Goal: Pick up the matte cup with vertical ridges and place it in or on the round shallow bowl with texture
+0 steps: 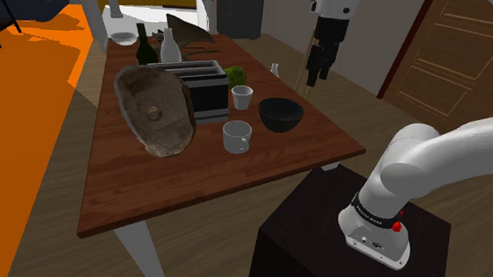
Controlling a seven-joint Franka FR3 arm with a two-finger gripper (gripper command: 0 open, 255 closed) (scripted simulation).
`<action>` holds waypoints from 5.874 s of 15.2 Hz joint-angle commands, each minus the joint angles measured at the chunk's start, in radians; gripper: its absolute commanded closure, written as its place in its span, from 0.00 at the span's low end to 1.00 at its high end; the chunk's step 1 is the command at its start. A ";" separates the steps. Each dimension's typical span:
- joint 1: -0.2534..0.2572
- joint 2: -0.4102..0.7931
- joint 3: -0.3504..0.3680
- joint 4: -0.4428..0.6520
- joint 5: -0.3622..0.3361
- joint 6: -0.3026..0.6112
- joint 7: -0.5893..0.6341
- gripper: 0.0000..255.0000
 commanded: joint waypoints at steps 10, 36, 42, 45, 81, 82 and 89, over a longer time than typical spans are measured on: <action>-0.002 0.278 0.013 0.033 -0.070 0.274 -0.029 0.00; -0.014 1.095 0.014 0.561 -0.286 0.640 -0.001 0.00; -0.019 1.124 0.010 0.541 -0.291 0.690 0.001 0.00; -0.019 1.124 0.010 0.541 -0.291 0.690 0.001 0.00; -0.016 1.036 0.016 0.727 -0.264 0.419 -0.057 1.00; -0.016 1.034 0.017 0.739 -0.263 0.407 -0.059 1.00; -0.015 1.031 0.017 0.826 -0.258 0.316 -0.076 1.00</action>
